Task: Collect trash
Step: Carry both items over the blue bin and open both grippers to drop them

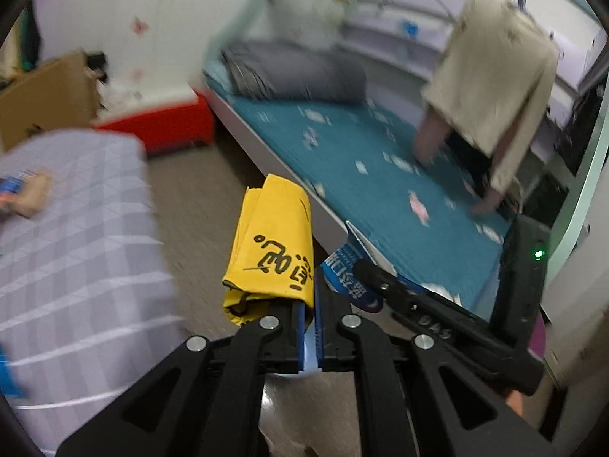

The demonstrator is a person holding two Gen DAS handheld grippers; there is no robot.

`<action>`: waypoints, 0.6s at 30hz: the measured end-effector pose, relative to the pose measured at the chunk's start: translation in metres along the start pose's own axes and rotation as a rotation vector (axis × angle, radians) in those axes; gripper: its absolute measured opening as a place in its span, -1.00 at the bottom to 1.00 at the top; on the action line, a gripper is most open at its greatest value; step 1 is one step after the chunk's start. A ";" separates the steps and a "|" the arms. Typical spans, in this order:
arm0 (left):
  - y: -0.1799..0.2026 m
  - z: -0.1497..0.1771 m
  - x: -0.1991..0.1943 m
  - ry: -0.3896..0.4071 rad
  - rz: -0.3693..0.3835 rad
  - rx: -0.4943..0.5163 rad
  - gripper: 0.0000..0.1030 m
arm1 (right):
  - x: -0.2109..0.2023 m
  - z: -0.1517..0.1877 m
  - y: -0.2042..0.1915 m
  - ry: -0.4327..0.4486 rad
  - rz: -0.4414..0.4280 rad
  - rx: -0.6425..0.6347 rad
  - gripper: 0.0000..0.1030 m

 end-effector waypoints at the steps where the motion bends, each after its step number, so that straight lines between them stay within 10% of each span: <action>1: 0.004 0.010 0.020 -0.044 0.009 0.005 -0.92 | 0.006 0.006 0.017 -0.013 0.027 0.016 -0.10; 18: -0.022 0.108 0.183 -0.418 0.004 -0.011 -0.92 | 0.090 0.069 0.144 -0.147 0.161 0.242 0.34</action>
Point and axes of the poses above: each gripper's, at about its wrist camera, not at the fingertips, and x roughly the way its jaws point, y to its right, z to its underside, the point moved 10 cm from there along x, roughly the way its jaws point, and after that the axes turned 8 degrees about y, right-handed, at the moved point
